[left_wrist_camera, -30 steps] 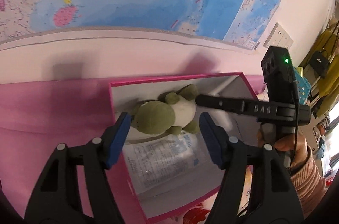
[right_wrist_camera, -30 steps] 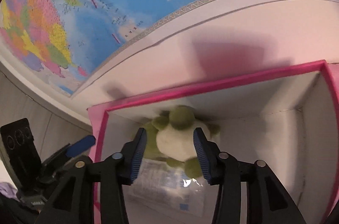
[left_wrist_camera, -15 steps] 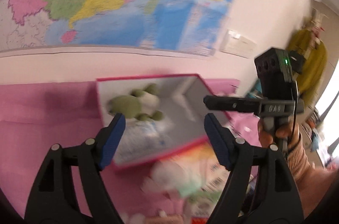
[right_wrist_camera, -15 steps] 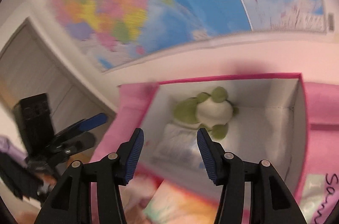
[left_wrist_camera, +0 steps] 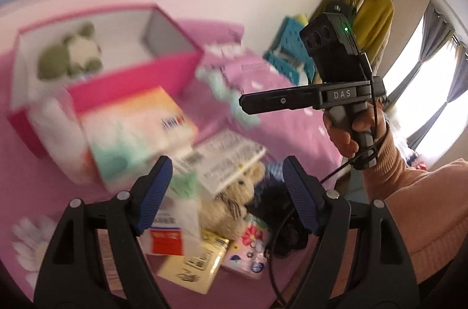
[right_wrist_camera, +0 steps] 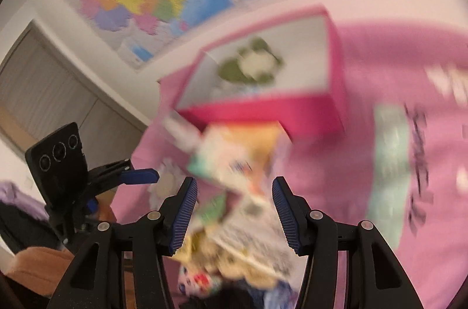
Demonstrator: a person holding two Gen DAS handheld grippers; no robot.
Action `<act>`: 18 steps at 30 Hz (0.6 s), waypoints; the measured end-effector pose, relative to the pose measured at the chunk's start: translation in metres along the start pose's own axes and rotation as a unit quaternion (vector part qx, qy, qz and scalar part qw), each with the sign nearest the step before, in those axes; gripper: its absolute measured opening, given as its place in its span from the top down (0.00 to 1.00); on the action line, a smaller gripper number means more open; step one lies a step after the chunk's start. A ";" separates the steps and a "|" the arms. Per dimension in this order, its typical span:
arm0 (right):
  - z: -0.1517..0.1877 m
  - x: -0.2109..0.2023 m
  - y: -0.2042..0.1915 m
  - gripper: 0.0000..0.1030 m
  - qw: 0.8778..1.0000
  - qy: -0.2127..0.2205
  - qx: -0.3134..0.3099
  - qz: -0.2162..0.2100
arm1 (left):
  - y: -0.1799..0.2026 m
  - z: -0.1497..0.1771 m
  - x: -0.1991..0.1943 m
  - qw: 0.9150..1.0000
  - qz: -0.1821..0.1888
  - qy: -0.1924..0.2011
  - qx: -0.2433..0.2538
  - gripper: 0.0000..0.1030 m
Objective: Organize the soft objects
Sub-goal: 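Grasp the white barcode packet with the right gripper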
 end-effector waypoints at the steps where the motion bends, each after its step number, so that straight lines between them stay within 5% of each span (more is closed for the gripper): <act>1: 0.009 0.004 0.010 0.47 1.000 -0.007 0.013 0.009 | 0.001 0.005 0.008 1.000 0.012 -0.011 -0.007 0.24; 7: 0.052 0.021 0.054 0.47 0.995 -0.054 0.085 0.021 | -0.006 0.022 0.044 0.997 0.015 -0.060 -0.037 0.24; 14: 0.066 0.035 0.057 0.46 0.991 -0.072 0.109 -0.027 | -0.023 0.018 0.050 0.995 0.001 -0.071 -0.066 0.24; 18: 0.062 0.030 0.055 0.64 0.993 -0.045 0.102 -0.044 | -0.032 0.022 0.052 0.993 0.000 -0.084 -0.082 0.24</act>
Point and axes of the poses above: each gripper's, at about its wrist camera, not at the fingertips, and x roughly the way its jaws point, y to its right, z to its underside, the point moved 9 cm from there along x, roughly the way its jaws point, and after that the axes turned 11 degrees about z, right-handed, at the moved point
